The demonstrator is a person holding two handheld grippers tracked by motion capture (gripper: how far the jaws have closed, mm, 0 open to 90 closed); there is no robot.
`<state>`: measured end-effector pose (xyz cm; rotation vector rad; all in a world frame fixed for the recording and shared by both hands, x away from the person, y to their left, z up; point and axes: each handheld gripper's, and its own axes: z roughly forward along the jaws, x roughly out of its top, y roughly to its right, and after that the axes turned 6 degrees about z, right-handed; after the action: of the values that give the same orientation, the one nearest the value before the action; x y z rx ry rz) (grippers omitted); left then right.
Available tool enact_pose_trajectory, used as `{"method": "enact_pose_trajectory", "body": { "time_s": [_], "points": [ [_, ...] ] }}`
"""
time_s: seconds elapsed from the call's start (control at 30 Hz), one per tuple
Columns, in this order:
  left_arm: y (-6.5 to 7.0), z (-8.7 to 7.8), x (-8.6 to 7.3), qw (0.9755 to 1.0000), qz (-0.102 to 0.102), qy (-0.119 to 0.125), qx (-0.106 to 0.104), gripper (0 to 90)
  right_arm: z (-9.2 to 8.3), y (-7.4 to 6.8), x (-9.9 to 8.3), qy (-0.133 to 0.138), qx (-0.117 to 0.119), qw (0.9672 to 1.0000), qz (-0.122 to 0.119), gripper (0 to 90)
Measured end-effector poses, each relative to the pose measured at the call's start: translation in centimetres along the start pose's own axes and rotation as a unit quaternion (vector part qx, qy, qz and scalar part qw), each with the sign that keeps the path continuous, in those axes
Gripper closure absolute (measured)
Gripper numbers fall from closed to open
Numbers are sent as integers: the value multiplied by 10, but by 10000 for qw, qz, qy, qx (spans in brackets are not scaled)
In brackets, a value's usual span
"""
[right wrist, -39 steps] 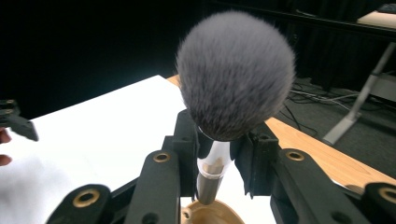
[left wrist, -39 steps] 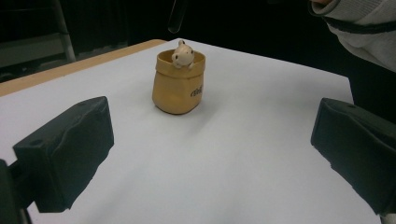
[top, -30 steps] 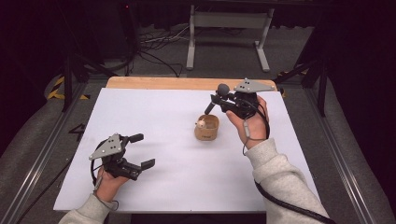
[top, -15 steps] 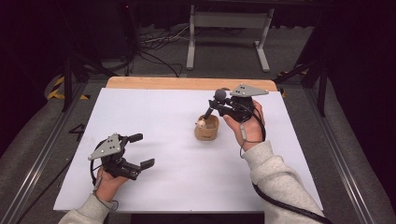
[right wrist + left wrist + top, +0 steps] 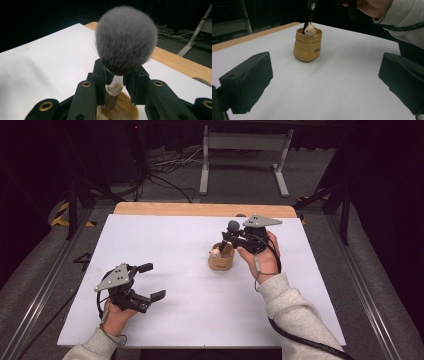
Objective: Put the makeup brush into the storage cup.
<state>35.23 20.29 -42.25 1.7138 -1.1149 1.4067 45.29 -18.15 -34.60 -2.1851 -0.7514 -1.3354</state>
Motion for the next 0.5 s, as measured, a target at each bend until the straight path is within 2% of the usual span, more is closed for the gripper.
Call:
{"method": "enact_pose_trajectory", "body": {
  "time_s": [0.5],
  "points": [
    [1,1,1,10000,5,16,-17,0,11,6,-12,-189,-2,9998,51,707]
  ]
}}
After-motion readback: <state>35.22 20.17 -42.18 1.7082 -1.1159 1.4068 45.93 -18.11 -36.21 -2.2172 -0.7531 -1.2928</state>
